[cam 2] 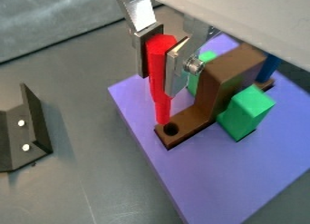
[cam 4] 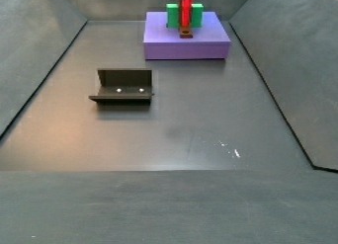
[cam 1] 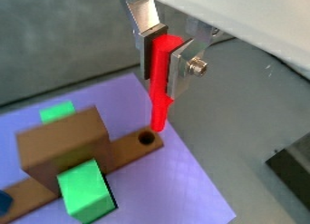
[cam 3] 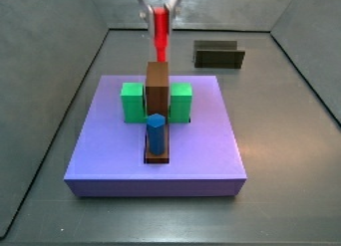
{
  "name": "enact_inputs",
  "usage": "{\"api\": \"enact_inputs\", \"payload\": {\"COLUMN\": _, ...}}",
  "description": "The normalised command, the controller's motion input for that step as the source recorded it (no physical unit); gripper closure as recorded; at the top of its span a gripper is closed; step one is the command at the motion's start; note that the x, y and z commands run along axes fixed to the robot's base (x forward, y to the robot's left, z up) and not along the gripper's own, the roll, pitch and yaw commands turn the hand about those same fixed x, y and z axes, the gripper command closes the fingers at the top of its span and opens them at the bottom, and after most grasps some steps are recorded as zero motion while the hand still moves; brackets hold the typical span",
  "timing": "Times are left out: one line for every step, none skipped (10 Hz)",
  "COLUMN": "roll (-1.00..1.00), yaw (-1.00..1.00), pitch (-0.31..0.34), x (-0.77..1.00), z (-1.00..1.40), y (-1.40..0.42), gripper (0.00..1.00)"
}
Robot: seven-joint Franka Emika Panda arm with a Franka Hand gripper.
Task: Pick up the red object. Move up. Move to above the board. Insert the red object.
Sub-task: Insert the red object.
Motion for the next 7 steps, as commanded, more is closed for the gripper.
{"api": "enact_inputs", "payload": {"roll": 0.03, "yaw": 0.0, "pitch": 0.0, "x": 0.12, "z": -0.64, "y": -0.05, "gripper": 1.0}}
{"api": "enact_inputs", "payload": {"roll": -0.06, "yaw": -0.05, "pitch": -0.019, "x": -0.17, "z": -0.36, "y": -0.09, "gripper": 1.0}}
{"api": "enact_inputs", "payload": {"roll": -0.12, "yaw": -0.12, "pitch": -0.066, "x": -0.38, "z": 0.0, "y": 0.0, "gripper": 1.0}}
{"api": "enact_inputs", "payload": {"roll": -0.08, "yaw": -0.04, "pitch": -0.096, "x": -0.43, "z": 0.0, "y": 0.0, "gripper": 1.0}}
{"api": "enact_inputs", "payload": {"roll": -0.08, "yaw": 0.0, "pitch": -0.076, "x": -0.29, "z": 0.06, "y": -0.01, "gripper": 1.0}}
{"api": "enact_inputs", "payload": {"roll": -0.04, "yaw": 0.0, "pitch": 0.0, "x": -0.02, "z": 0.12, "y": -0.04, "gripper": 1.0}}
{"api": "enact_inputs", "payload": {"roll": -0.02, "yaw": 0.0, "pitch": 0.0, "x": -0.11, "z": 0.03, "y": -0.02, "gripper": 1.0}}
